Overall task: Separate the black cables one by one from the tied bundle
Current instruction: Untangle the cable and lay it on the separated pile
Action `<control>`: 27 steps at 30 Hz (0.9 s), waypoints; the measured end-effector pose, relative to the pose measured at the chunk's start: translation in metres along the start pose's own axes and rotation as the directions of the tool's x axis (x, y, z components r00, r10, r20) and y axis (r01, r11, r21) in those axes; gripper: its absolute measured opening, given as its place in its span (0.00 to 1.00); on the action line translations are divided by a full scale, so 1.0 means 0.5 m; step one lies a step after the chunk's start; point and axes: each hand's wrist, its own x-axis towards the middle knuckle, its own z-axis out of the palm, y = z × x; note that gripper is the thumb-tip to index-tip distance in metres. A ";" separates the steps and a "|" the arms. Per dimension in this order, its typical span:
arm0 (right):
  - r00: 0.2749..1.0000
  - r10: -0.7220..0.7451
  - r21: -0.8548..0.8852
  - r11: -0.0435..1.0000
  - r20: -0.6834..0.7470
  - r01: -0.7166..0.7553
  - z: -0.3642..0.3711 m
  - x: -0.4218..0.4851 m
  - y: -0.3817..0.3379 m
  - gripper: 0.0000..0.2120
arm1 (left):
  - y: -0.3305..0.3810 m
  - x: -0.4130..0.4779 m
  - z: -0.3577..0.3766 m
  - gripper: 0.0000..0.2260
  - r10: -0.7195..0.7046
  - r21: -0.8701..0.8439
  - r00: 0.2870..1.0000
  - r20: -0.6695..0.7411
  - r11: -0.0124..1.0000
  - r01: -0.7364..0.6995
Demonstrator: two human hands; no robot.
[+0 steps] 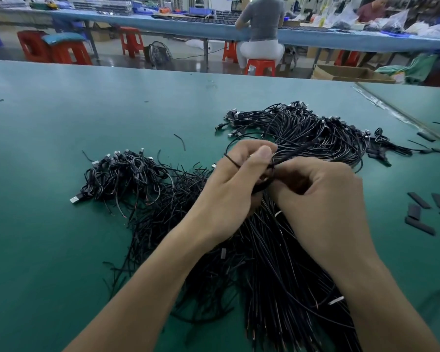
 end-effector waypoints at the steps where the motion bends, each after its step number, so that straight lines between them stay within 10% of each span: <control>1: 1.000 -0.020 -0.024 1.000 0.015 0.020 0.001 -0.002 -0.004 0.10 | 0.000 0.002 -0.002 0.13 0.016 0.002 0.999 -0.041 1.000 -0.016; 9: 0.943 -0.169 -0.190 0.955 0.287 0.228 -0.002 -0.009 -0.025 0.06 | -0.020 0.019 -0.019 0.27 -0.037 0.207 0.966 -0.255 0.974 0.092; 19: 0.927 -0.302 -0.171 0.924 0.223 0.342 -0.019 -0.006 -0.034 0.03 | -0.012 0.002 -0.007 0.41 -0.089 0.131 0.977 0.192 0.989 0.065; 27: 0.925 -0.209 -0.083 0.966 0.316 0.247 -0.035 0.000 -0.017 0.05 | -0.016 -0.003 -0.038 0.19 -0.210 0.236 0.866 0.455 0.965 0.110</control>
